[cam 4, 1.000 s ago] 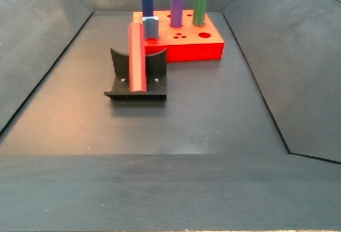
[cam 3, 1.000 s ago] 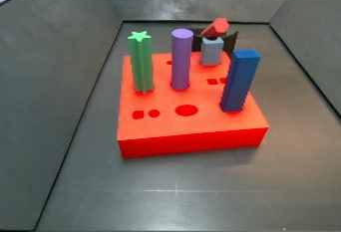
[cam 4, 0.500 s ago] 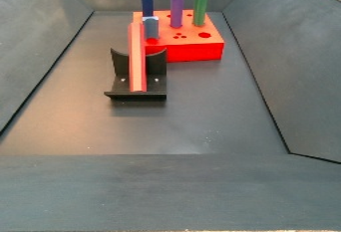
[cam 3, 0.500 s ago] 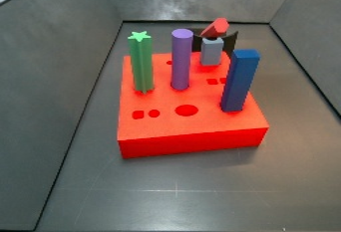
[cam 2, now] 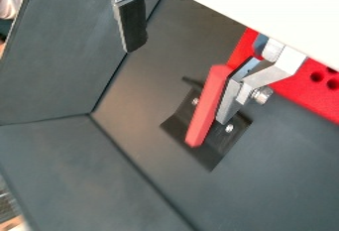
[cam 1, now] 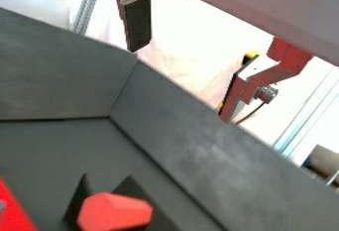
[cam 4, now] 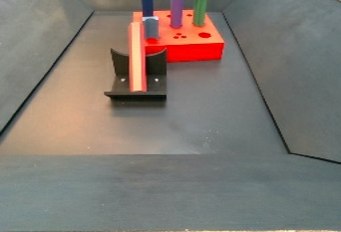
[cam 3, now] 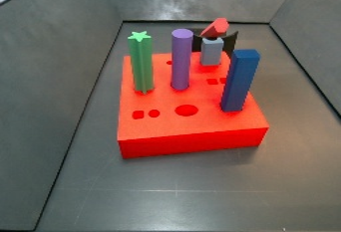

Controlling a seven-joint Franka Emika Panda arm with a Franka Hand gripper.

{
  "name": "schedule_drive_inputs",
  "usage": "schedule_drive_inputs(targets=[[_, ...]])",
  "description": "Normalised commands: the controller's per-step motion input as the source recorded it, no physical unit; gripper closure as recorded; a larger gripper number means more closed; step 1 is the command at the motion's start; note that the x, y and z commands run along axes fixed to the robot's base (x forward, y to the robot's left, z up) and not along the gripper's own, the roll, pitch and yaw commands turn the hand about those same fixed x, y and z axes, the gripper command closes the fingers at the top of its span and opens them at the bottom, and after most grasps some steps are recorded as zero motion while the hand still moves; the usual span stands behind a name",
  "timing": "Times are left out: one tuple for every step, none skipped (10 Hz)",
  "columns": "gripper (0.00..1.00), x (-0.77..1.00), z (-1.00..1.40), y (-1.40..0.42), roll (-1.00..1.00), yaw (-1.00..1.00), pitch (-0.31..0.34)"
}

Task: Pick up the hexagon object. Move up. Place the hexagon object on the fixture. Regrasp the hexagon object. Move to above the board. Insert the hexagon object.
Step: Regrasp the hexagon object.

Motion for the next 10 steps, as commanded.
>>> schedule_drive_inputs(targets=[[0.00, 0.11, -0.01, -0.05, 0.58, 0.19, 0.185], [0.00, 0.10, -0.01, -0.05, 0.40, 0.21, 0.159], [0.00, 0.09, 0.00, -0.04, 0.24, 0.22, 0.114], [0.00, 0.08, 0.00, -0.04, 0.20, 0.23, 0.073], [0.00, 0.08, -0.01, -0.05, 0.17, 0.22, 0.032], [0.00, 0.09, -0.01, -0.05, 0.16, 0.20, 0.019], [0.00, 0.03, -1.00, 0.04, 0.26, 0.21, -0.039], [0.00, 0.04, -1.00, 0.04, 0.26, 0.18, -0.047], [0.00, 0.05, -1.00, 0.04, 0.24, 0.15, -0.078], [0.00, 0.05, -1.00, 0.03, 0.17, 0.10, -0.106]])
